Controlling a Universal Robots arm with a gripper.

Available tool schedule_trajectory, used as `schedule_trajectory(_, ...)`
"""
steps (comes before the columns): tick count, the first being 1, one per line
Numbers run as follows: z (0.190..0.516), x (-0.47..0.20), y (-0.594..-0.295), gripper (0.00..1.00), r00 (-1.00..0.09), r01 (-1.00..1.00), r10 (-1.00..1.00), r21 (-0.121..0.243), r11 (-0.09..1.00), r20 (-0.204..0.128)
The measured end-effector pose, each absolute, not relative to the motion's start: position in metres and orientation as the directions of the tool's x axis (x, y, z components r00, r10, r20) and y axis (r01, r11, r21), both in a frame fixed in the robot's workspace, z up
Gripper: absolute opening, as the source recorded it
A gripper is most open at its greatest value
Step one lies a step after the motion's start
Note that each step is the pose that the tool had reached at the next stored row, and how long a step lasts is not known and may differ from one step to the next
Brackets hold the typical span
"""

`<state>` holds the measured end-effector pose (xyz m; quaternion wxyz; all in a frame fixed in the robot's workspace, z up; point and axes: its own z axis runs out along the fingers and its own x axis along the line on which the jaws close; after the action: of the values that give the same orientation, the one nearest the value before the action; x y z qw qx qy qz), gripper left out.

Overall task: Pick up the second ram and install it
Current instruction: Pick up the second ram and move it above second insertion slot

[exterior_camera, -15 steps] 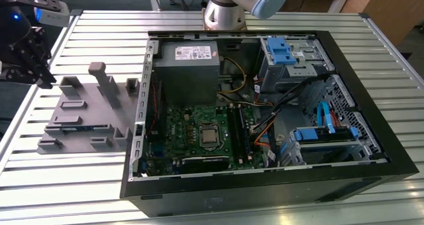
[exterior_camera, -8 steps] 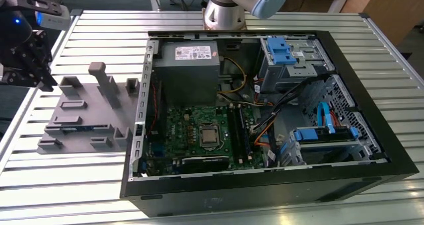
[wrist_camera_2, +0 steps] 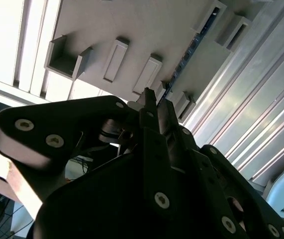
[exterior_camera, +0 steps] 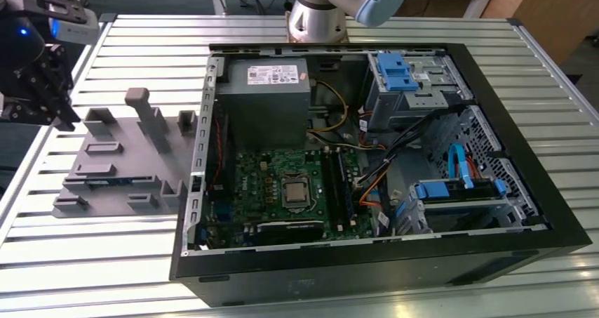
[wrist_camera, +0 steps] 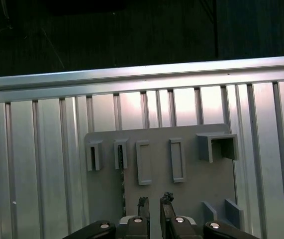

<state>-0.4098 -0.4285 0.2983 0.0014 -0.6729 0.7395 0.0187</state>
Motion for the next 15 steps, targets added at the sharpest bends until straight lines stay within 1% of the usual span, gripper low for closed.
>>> schedule_trajectory(15, 0.2959, -0.4098, -0.4384, 0.24, -0.095, -0.995, -0.995, 0.026, 0.094, -0.026)
